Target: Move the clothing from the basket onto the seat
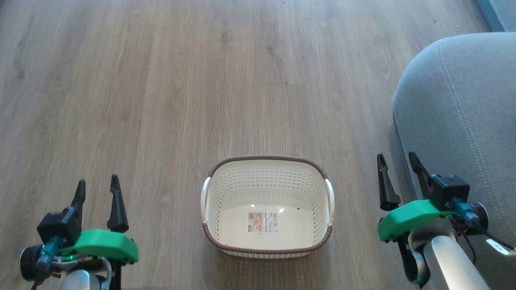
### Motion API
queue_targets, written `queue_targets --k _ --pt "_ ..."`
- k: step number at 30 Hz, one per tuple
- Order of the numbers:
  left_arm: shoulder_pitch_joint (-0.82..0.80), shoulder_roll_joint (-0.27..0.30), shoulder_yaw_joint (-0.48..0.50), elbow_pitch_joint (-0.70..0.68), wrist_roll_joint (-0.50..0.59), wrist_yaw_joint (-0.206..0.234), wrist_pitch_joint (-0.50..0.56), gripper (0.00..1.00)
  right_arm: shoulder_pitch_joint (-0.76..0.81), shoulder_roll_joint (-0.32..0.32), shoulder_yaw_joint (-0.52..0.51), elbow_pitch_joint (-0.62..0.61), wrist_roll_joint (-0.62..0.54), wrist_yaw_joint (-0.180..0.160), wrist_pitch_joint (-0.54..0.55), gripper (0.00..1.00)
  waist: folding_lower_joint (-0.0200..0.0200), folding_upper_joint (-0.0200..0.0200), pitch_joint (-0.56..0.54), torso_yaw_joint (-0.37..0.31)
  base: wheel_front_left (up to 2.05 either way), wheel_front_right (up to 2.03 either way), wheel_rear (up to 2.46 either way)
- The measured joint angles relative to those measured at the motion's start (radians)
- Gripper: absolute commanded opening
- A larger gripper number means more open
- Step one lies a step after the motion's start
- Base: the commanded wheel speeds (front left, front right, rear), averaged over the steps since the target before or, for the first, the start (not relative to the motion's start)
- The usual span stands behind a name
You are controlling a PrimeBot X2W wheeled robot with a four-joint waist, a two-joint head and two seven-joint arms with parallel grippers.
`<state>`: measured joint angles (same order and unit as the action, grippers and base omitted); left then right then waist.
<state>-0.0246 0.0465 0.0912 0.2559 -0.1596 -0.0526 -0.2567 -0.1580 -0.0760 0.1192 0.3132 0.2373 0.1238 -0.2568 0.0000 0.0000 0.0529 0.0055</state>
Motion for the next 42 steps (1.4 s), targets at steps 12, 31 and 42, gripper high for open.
queue_targets --k 12,31,42 --pt "0.000 0.000 -0.007 -0.007 0.000 0.000 0.000 0.00 0.000 0.001 0.001 0.003 0.000 0.000 0.000 0.00 0.0000 0.0000 -0.002 -0.004 0.00 0.00 0.00" --pt "0.044 -0.006 -0.013 0.075 -0.150 -0.002 0.041 0.00 0.061 0.005 -0.008 0.075 0.143 0.000 0.035 0.00 0.0000 0.0000 -0.008 -0.004 0.00 0.00 0.00" --pt "0.044 -0.006 -0.013 0.069 -0.276 -0.010 0.071 0.00 0.061 0.005 -0.027 0.063 0.265 0.000 0.066 0.00 0.0000 0.0000 -0.012 -0.004 0.00 0.00 0.00"
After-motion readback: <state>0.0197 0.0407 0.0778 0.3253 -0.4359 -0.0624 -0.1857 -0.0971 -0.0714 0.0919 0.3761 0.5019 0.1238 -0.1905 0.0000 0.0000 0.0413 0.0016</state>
